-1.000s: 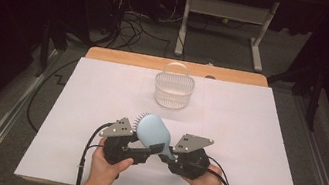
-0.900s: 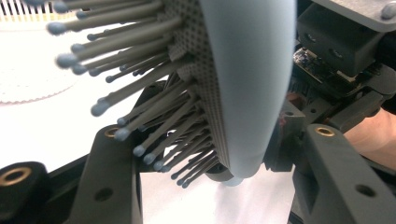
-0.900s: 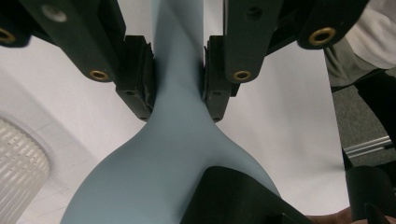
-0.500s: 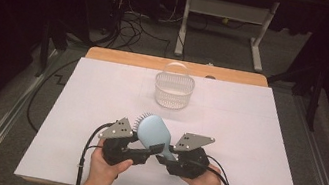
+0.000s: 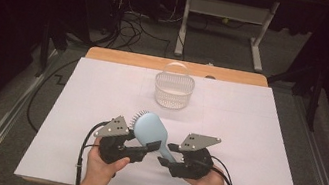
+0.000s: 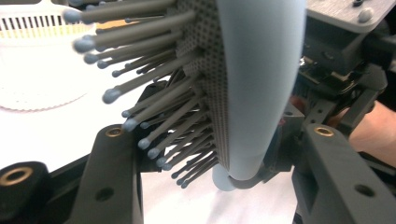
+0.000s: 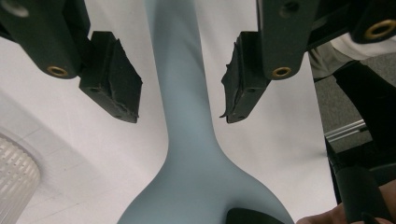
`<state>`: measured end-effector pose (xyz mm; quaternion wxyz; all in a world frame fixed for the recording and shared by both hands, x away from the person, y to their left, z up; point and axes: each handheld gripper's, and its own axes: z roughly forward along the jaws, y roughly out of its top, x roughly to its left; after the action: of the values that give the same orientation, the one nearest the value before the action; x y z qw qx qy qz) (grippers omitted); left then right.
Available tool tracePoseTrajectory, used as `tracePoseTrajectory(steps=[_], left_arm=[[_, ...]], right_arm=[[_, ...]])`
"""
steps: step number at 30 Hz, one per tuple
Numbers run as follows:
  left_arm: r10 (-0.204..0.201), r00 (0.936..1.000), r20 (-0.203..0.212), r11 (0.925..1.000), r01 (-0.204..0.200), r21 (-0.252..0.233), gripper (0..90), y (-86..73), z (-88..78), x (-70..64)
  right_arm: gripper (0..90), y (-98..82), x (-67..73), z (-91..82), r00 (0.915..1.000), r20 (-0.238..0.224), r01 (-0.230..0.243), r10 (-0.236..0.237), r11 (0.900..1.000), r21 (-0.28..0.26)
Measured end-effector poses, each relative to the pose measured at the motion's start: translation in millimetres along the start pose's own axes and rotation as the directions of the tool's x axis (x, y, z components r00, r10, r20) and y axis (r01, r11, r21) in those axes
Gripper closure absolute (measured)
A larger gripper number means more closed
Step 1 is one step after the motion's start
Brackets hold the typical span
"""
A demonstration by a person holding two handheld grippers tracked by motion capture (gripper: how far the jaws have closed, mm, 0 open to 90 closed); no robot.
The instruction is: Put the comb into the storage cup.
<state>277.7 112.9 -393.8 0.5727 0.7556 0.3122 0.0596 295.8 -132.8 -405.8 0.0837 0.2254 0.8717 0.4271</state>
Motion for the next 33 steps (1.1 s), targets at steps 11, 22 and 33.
tracePoseTrajectory(steps=[11,22,33], left_arm=[[-0.007,0.9999,-0.010,0.9999,0.007,-0.011,51.0,0.8,-3.9,1.9],[-0.013,0.9997,-0.022,0.9997,0.013,-0.019,51.1,1.5,-7.2,3.8],[-0.022,0.9992,-0.033,0.9996,0.021,-0.020,51.1,1.7,-11.2,6.3]], right_arm=[[44.8,-8.1,-7.8,-11.3,0.9996,-0.011,-0.026,0.026,0.999,-0.027],[42.5,-14.4,-17.6,-25.1,0.9980,0.011,-0.060,0.062,0.995,-0.083],[40.4,-20.8,-23.3,-32.1,0.9973,0.031,-0.064,0.067,0.994,-0.091]])
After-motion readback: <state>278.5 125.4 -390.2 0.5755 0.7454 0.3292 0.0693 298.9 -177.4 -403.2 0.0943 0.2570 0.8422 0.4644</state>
